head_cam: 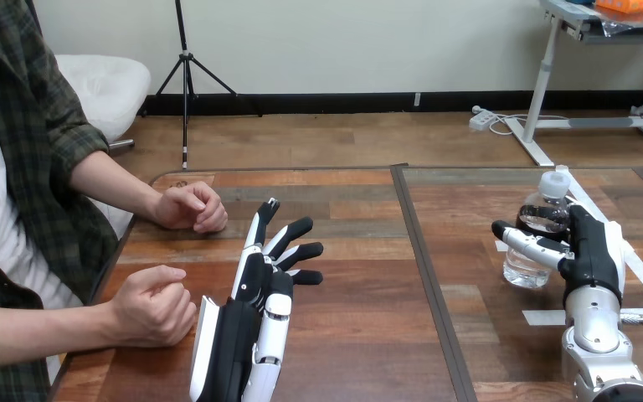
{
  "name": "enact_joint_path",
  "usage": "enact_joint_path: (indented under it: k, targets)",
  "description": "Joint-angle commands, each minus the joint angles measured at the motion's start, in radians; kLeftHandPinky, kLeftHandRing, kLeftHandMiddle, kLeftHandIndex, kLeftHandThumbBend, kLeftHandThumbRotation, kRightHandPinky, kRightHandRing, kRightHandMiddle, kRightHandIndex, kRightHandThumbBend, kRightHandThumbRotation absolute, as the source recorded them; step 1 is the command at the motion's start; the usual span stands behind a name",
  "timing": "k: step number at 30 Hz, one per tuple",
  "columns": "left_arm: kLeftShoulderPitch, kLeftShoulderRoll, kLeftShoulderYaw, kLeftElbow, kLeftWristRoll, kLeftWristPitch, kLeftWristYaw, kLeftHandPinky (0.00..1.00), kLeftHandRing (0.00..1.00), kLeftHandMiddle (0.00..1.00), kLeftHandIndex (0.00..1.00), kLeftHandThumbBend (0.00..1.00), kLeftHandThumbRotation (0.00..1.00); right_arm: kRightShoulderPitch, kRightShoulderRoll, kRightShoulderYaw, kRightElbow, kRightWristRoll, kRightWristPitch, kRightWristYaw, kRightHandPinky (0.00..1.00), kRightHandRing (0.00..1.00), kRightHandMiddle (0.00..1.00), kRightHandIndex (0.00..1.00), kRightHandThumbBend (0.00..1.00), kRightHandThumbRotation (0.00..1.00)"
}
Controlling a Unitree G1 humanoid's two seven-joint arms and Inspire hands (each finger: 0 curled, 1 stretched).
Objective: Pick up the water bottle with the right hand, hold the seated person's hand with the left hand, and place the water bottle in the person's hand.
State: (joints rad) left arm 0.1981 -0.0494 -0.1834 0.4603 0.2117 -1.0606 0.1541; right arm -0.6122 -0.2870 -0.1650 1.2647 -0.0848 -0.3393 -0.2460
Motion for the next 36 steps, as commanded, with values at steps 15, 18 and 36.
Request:
enact_joint_path:
  k: [15, 18, 36]
  targets:
    - [-0.019, -0.027, -0.003, -0.046, 0.003, -0.001, 0.000, 0.67, 0.78, 0.85, 0.97, 0.20, 1.00, -0.099, 0.003, -0.024, 0.010, 0.036, -0.005, -0.020, 0.64, 0.66, 0.69, 0.73, 0.75, 0.00]
    - [-0.018, -0.027, -0.002, -0.046, 0.003, -0.002, 0.000, 0.67, 0.78, 0.85, 0.97, 0.20, 1.00, -0.100, 0.004, -0.024, 0.012, 0.036, -0.004, -0.030, 0.61, 0.64, 0.67, 0.71, 0.76, 0.00]
    - [-0.014, -0.030, 0.000, -0.047, 0.011, 0.002, 0.007, 0.66, 0.77, 0.84, 0.96, 0.20, 1.00, -0.106, 0.006, -0.014, 0.017, 0.024, 0.011, -0.072, 0.51, 0.54, 0.55, 0.59, 0.75, 0.00]
